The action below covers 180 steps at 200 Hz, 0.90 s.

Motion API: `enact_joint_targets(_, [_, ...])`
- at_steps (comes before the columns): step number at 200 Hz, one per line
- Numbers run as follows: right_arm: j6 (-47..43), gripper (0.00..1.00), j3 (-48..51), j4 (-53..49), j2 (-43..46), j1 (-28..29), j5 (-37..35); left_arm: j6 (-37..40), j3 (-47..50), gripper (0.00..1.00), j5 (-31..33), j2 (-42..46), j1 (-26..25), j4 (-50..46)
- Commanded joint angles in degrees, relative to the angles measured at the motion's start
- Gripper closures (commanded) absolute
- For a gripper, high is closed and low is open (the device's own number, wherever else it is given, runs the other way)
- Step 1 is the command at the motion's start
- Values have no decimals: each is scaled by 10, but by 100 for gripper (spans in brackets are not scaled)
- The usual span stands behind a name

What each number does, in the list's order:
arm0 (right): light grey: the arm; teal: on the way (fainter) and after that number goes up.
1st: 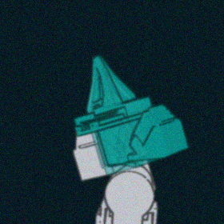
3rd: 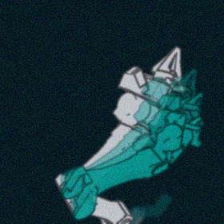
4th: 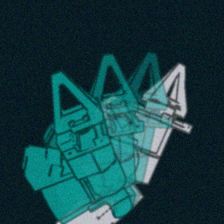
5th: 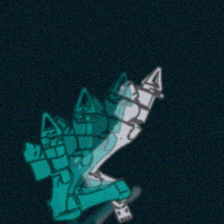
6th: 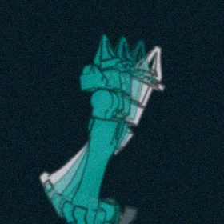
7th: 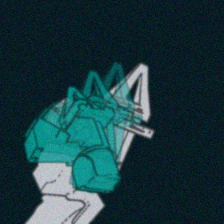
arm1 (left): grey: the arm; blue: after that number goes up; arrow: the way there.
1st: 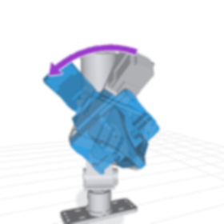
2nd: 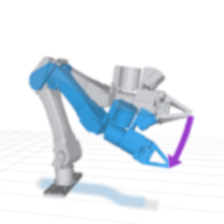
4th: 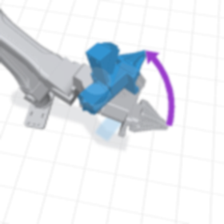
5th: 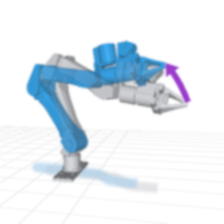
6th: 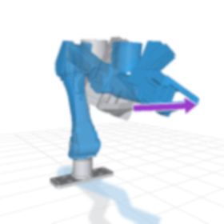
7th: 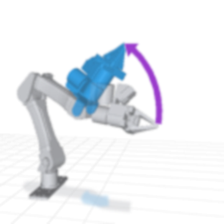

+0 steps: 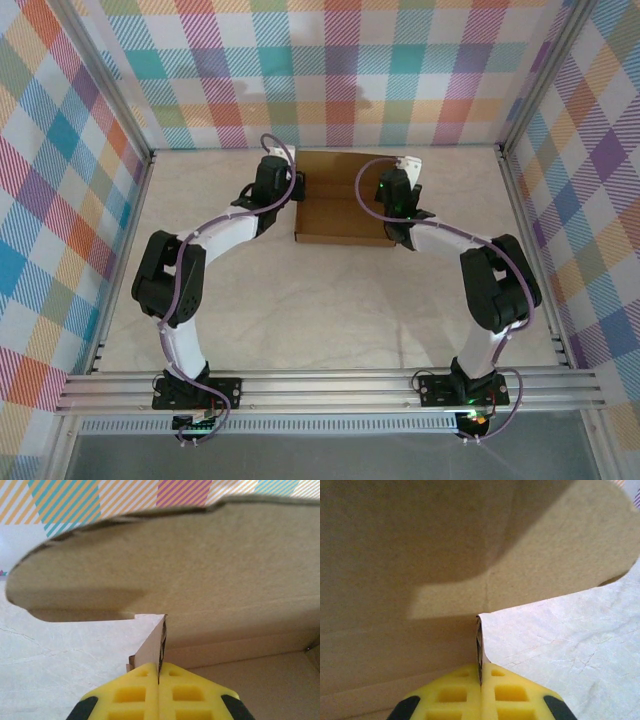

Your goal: Fold the paper box

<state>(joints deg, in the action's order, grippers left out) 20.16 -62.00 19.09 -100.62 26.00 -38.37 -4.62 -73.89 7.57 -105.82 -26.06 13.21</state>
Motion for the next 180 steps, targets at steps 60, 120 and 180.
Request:
enact_joint_targets(60, [-22, 100, 106, 116, 42, 30, 83, 10, 77, 100, -22, 44, -46, 69])
enact_joint_targets(120, [-19, 100, 115, 111, 48, 31, 98, -43, 21, 100, 10, 37, -48, -31])
enact_joint_targets(180, [-26, 100, 132, 130, 49, 32, 97, -63, 40, 100, 23, 26, -50, -25])
